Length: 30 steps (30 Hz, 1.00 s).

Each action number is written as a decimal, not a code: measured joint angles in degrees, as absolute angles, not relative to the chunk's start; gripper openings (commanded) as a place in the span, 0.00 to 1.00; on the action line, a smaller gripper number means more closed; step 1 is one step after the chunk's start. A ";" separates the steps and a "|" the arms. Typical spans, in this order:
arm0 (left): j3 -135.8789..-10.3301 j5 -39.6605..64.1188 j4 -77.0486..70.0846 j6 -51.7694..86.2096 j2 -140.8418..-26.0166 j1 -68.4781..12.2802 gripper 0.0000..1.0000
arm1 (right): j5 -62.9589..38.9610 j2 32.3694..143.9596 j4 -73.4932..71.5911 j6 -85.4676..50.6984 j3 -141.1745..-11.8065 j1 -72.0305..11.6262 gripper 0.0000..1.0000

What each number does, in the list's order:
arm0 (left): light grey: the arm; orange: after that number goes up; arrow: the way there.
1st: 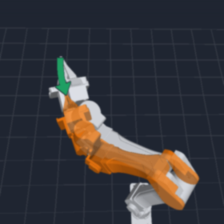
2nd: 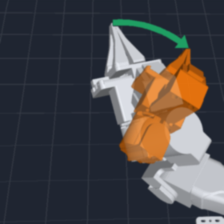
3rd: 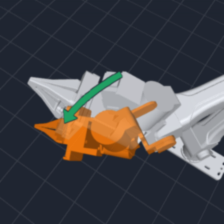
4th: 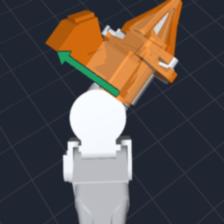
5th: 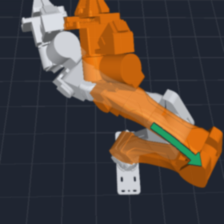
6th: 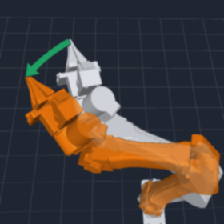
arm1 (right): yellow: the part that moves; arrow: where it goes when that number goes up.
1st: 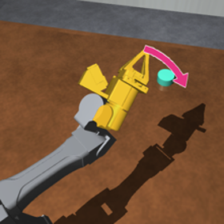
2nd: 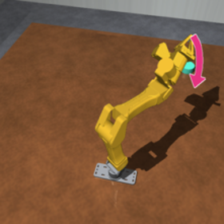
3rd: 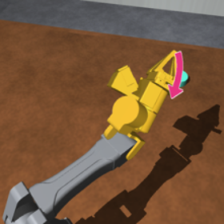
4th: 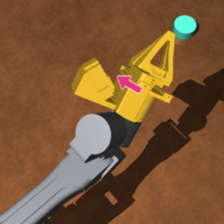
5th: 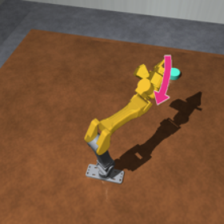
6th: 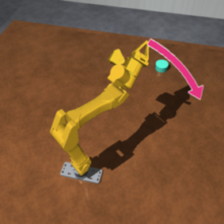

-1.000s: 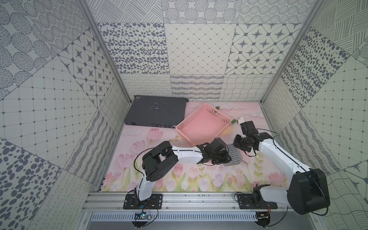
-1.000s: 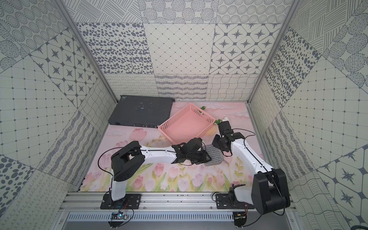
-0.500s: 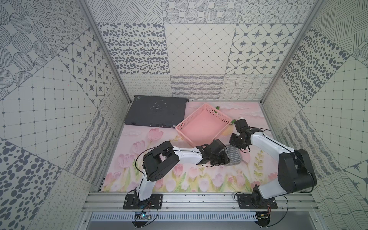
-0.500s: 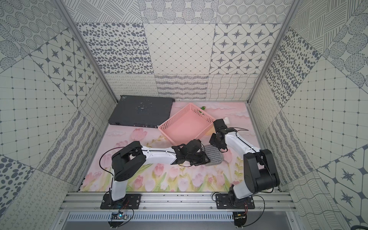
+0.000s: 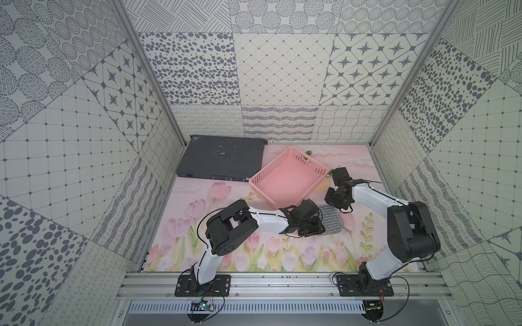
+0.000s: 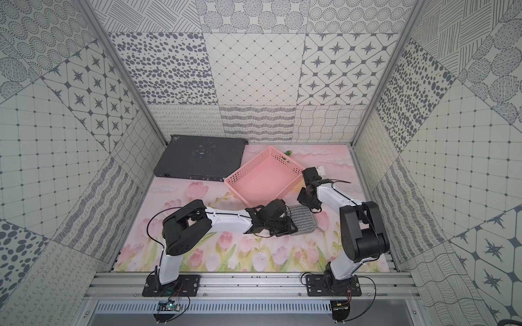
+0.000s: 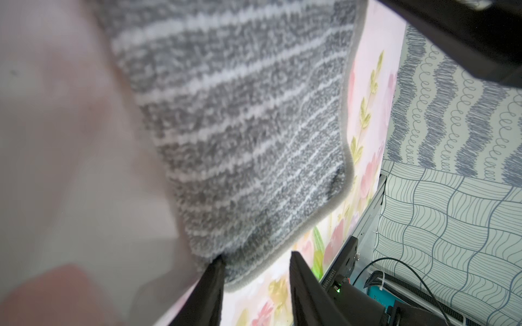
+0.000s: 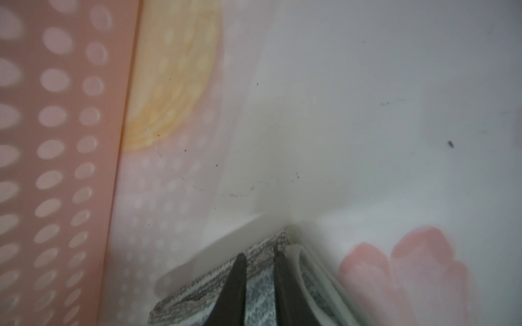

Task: Fold the square dishcloth
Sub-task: Smooth out the cleaning item at the center of the board.

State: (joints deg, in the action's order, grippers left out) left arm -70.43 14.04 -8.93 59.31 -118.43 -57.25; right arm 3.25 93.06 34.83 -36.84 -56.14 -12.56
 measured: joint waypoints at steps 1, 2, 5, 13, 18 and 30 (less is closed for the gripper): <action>-70.43 14.04 -8.93 59.42 -118.37 -57.25 0.41 | 3.25 93.45 34.68 -36.77 -56.14 -12.51 0.21; -70.43 14.04 -8.93 59.42 -118.26 -57.25 0.41 | 3.22 93.82 34.50 -36.67 -56.14 -12.47 0.21; -70.50 14.06 -8.91 59.44 -117.82 -57.25 0.42 | 3.09 95.00 34.04 -36.40 -56.18 -12.19 0.20; -72.75 14.17 -7.90 58.76 -115.57 -56.60 0.43 | 2.85 95.55 34.13 -34.79 -58.17 -11.90 0.23; -76.51 13.78 -5.58 56.95 -115.26 -55.44 0.42 | 2.83 91.72 34.89 -33.93 -59.86 -11.73 0.24; -85.54 13.08 -1.32 53.19 -121.38 -52.62 0.32 | -0.01 76.09 37.69 -35.16 -49.71 -11.51 0.24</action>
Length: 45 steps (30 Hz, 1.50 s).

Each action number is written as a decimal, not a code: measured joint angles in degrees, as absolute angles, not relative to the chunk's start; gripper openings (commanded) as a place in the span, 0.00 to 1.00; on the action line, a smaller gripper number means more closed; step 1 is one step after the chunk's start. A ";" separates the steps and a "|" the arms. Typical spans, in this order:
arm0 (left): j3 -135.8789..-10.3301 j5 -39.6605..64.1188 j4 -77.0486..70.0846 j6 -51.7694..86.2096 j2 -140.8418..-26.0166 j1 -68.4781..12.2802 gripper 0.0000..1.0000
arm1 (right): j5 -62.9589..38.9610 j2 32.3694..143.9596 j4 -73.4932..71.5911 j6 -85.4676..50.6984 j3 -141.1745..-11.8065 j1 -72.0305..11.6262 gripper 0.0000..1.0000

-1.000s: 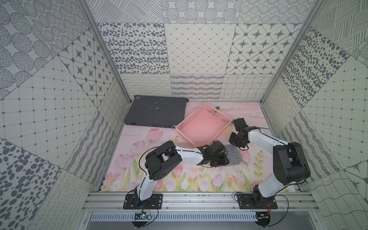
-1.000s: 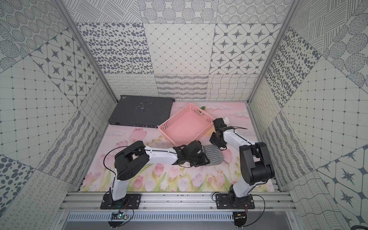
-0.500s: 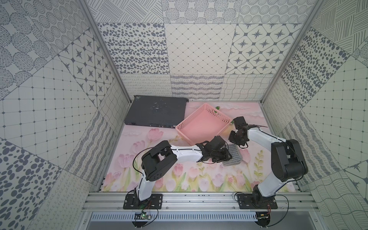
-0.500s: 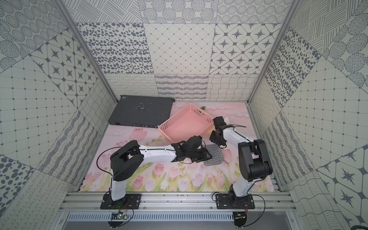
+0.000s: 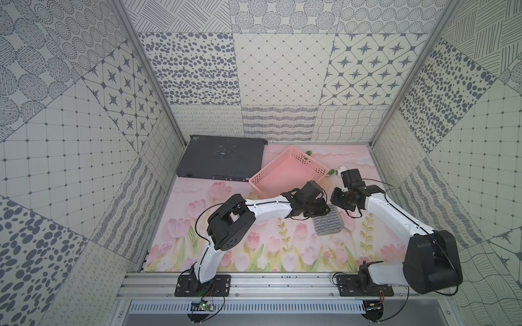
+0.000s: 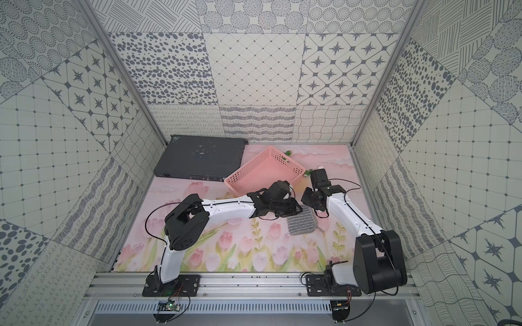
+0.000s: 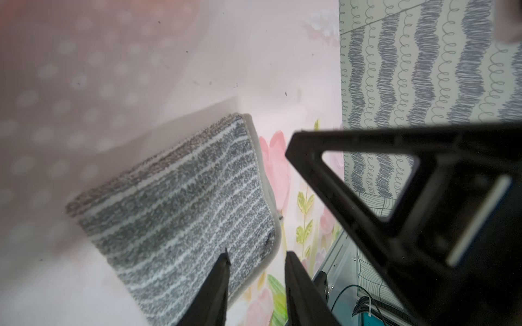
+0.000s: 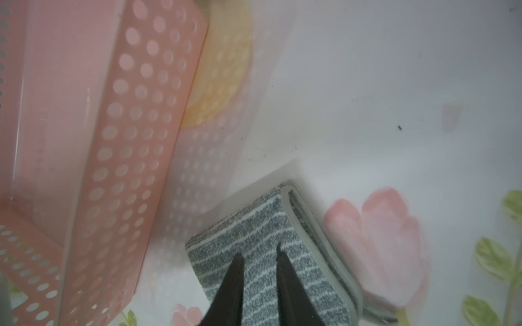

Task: Fold the square dishcloth
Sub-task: Smooth out the cleaning item at the center of the board.

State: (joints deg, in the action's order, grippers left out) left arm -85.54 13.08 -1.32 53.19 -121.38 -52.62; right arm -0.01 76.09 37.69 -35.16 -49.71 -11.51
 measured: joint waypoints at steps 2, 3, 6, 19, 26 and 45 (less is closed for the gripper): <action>-86.02 13.13 -0.95 52.93 -122.19 -52.42 0.32 | -1.04 73.82 38.26 -35.70 -47.00 -11.46 0.23; -86.19 13.13 -0.80 52.80 -122.56 -52.31 0.32 | -1.58 72.86 38.59 -35.94 -45.89 -11.46 0.23; -86.41 13.17 -0.62 52.73 -123.42 -52.18 0.31 | -2.96 70.41 39.51 -36.91 -42.85 -11.42 0.23; -86.43 12.64 0.82 52.40 -124.62 -51.88 0.31 | -3.42 67.83 40.62 -39.24 -35.31 -10.04 0.20; -86.63 12.14 1.28 51.86 -126.06 -51.55 0.31 | -2.35 67.83 40.53 -39.31 -34.13 -9.17 0.20; -94.06 10.90 3.55 49.10 -130.15 -50.02 0.32 | -1.61 67.83 34.22 -42.30 -31.62 -8.95 0.25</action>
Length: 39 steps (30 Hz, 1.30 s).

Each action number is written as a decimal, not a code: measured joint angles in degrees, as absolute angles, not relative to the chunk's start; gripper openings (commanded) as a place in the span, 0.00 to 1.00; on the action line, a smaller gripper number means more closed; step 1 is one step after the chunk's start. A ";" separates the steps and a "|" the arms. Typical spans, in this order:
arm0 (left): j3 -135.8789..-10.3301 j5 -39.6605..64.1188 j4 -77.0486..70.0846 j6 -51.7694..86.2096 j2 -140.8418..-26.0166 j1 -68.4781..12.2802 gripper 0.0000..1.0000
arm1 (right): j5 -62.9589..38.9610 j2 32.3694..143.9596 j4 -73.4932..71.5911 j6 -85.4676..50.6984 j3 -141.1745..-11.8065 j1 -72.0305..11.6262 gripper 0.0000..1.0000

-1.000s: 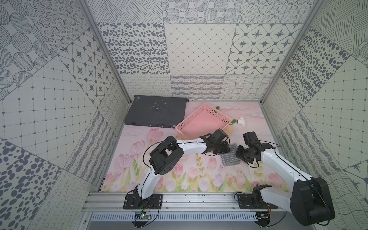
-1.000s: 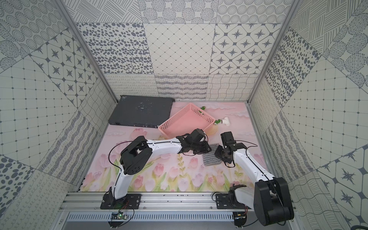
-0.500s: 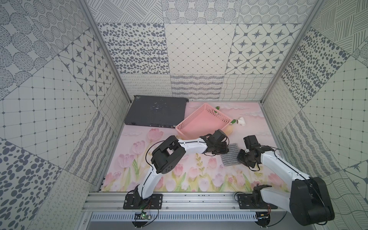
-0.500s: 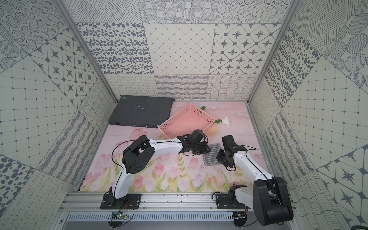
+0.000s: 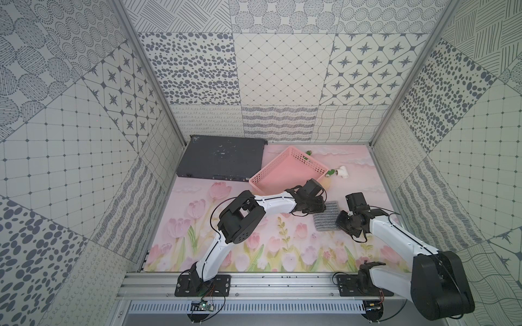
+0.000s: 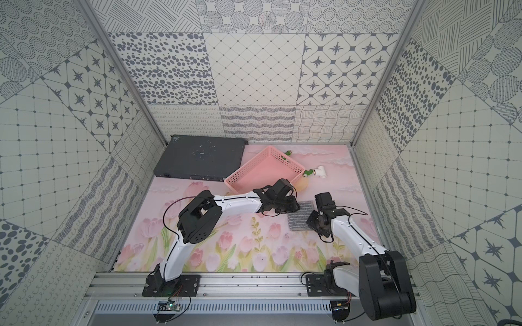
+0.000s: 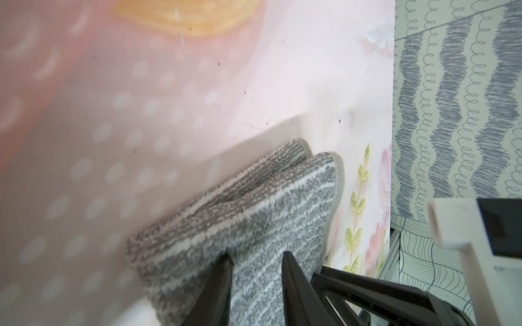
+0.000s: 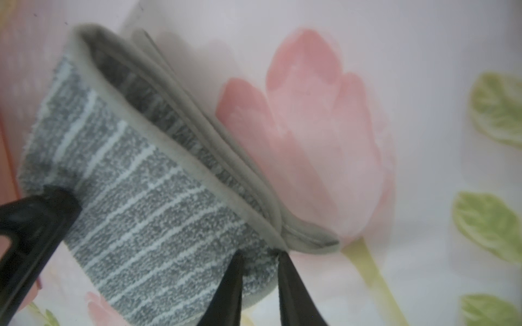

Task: Fold the square dishcloth
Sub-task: Smooth out the cleaning item at the center of the board.

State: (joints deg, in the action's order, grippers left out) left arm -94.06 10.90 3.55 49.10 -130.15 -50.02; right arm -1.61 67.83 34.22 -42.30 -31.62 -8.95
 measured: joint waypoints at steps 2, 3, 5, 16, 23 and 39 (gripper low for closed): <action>-95.35 10.90 3.84 48.77 -130.93 -49.50 0.32 | -2.17 68.38 32.53 -43.07 -31.05 -8.95 0.25; -95.88 10.90 3.90 48.71 -131.26 -49.30 0.32 | -2.39 68.82 31.97 -43.24 -30.81 -8.95 0.25; -97.41 10.98 4.14 48.34 -132.11 -48.75 0.33 | -2.96 70.00 30.74 -43.59 -30.70 -8.95 0.25; -98.85 11.60 4.99 47.97 -129.36 -47.66 0.41 | -3.62 69.95 30.24 -43.07 -32.47 -8.91 0.34; -97.10 13.02 4.23 49.08 -124.60 -47.68 0.43 | -0.56 66.02 35.16 -41.23 -39.31 -8.47 0.40; -95.44 15.46 1.41 51.46 -121.82 -47.72 0.50 | 3.07 60.97 42.28 -36.60 -46.65 -5.10 0.79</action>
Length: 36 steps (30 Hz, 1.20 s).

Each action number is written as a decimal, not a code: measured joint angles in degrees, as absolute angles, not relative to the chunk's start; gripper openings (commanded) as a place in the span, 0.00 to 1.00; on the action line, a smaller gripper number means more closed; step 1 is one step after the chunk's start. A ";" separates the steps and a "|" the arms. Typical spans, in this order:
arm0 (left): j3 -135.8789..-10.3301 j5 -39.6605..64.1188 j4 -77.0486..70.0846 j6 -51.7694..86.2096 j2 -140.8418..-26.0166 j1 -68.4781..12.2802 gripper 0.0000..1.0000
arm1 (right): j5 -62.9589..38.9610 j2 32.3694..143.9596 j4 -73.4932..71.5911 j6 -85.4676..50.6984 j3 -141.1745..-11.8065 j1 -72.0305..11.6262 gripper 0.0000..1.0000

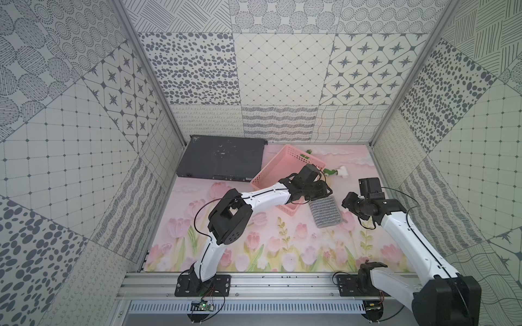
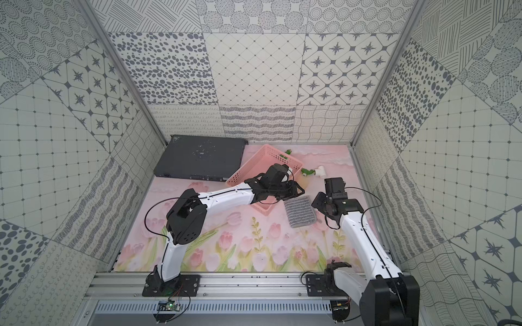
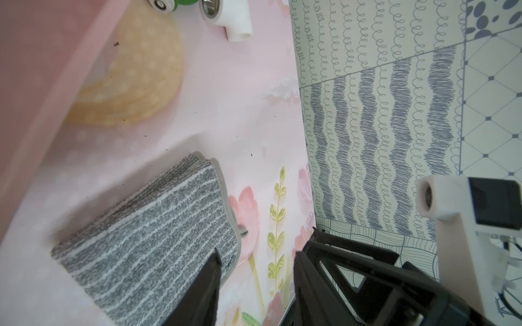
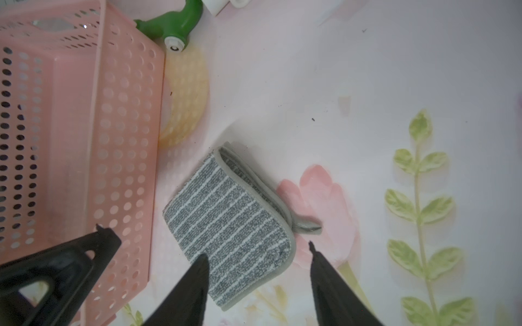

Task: Fold the square dishcloth
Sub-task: Smooth out the cleaning item at the center of the board, then reset both arms

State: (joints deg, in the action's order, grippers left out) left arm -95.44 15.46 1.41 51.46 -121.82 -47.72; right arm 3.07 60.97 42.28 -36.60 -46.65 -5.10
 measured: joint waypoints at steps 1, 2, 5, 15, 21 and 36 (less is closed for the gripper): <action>-94.87 15.31 1.41 51.31 -120.77 -47.72 0.55 | 3.40 60.58 42.54 -36.05 -47.11 -5.02 0.85; -94.37 15.20 1.45 51.20 -119.74 -47.70 0.60 | 3.77 60.10 42.65 -35.62 -47.53 -4.97 0.91; -91.53 13.78 1.43 50.13 -115.07 -47.70 0.79 | 5.45 58.30 43.16 -33.91 -49.36 -4.67 0.97; -75.13 3.49 2.83 46.13 -94.80 -44.77 0.99 | 13.72 56.21 43.03 -29.28 -54.65 -2.20 0.97; -62.17 -4.69 5.58 44.07 -80.12 -38.39 0.99 | 18.85 56.21 40.23 -25.32 -53.82 -0.23 0.97; -36.40 -16.95 7.66 38.41 -55.75 -19.11 0.99 | 19.09 51.55 17.98 -18.48 -36.14 0.03 0.97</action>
State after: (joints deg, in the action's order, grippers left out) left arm -36.40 -16.95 7.66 38.41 -55.75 -19.11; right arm 19.09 51.55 17.98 -18.48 -36.14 0.03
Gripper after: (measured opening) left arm 0.987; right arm 0.971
